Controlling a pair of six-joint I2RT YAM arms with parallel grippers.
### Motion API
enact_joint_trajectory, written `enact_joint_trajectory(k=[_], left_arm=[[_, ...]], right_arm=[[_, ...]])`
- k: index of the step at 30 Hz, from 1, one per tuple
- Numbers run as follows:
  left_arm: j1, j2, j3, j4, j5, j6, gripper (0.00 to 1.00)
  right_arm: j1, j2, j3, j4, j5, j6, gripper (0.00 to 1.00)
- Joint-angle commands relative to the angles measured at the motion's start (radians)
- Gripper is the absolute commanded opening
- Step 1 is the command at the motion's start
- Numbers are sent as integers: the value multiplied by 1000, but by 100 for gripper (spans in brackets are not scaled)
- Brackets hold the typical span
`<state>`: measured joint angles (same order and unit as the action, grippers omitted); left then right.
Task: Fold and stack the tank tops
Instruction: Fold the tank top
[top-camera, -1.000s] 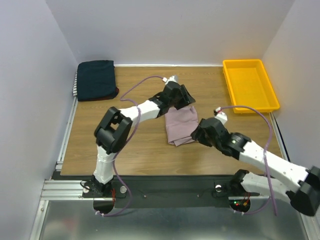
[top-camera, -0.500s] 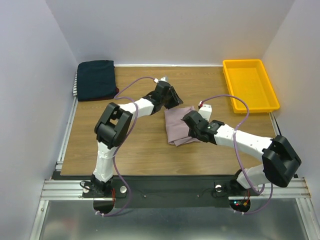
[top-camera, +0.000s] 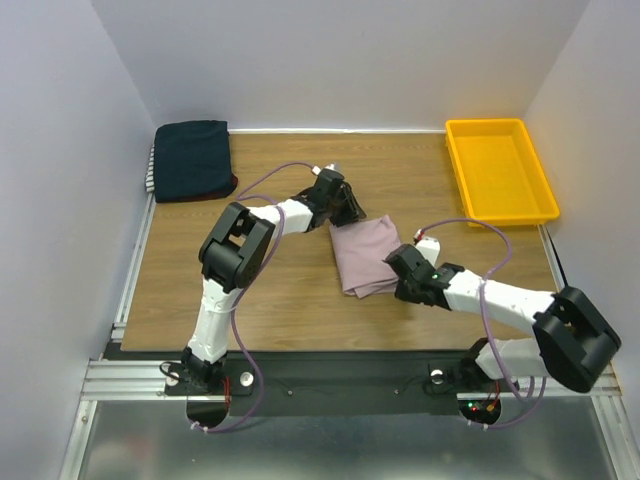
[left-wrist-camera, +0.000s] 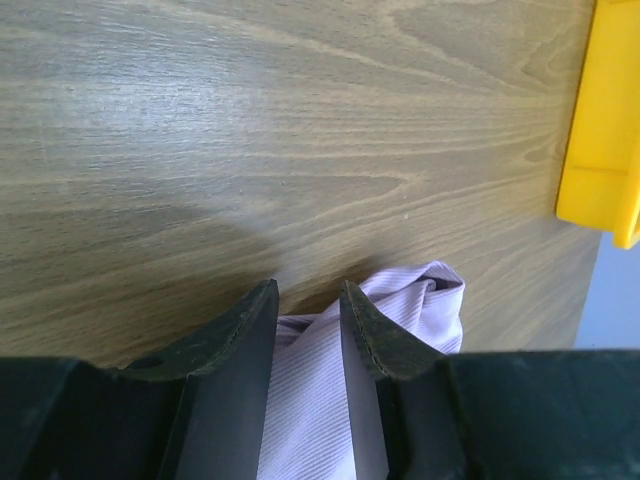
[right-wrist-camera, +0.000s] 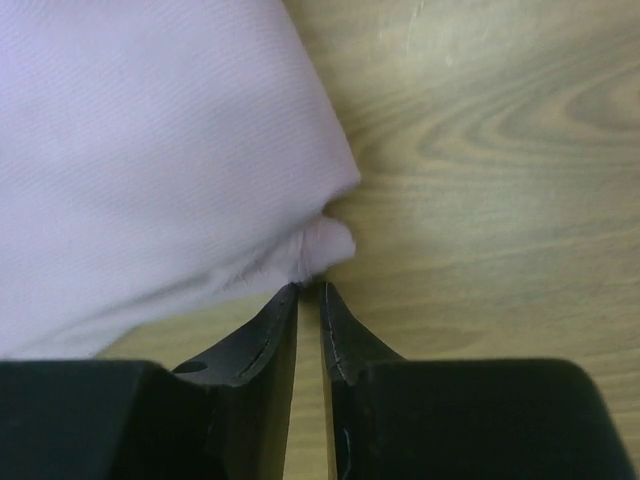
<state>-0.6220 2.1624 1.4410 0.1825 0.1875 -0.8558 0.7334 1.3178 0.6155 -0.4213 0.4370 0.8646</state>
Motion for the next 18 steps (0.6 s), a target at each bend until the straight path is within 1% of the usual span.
enact_joint_trajectory(k=[1, 2, 5, 6, 9, 10, 11, 12, 13, 14, 15, 16, 17, 18], left_arm=[[1, -16, 50, 15, 16, 21, 43], [1, -19, 53, 24, 26, 30, 45], [2, -42, 68, 46, 43, 43, 49], [2, -52, 73, 48, 49, 47, 51], [2, -107, 81, 49, 37, 73, 53], [1, -145, 70, 45, 27, 75, 53], [-1, -165, 41, 35, 3, 70, 53], [-1, -188, 41, 35, -8, 66, 53], [-8, -234, -2, 35, -20, 63, 53], [-13, -254, -25, 29, -52, 58, 52], [-18, -274, -51, 25, -71, 32, 51], [-30, -309, -110, 26, -86, 14, 49], [-42, -325, -141, 29, -86, -1, 48], [-54, -335, -168, 28, -108, -24, 44]], right_arm=[[-2, -98, -40, -4, -98, 24, 20], [-2, -151, -39, -7, -124, 17, 20], [-2, -227, -1, -28, -158, 7, 24], [-2, -251, 51, -37, -164, 2, 24], [-2, -250, 137, -69, -169, -27, 25], [-2, -236, 197, -79, -156, -48, 26], [-14, -220, 225, -91, -123, -77, 29], [-38, -201, 251, -94, -127, -78, 30], [-75, -149, 303, -91, -153, -116, 30], [-159, -120, 328, -88, -217, -137, 29], [-195, -89, 354, -80, -240, -159, 29], [-247, -15, 401, -53, -282, -206, 30], [-247, 24, 432, -41, -308, -228, 30], [-293, 68, 460, -30, -338, -249, 30]])
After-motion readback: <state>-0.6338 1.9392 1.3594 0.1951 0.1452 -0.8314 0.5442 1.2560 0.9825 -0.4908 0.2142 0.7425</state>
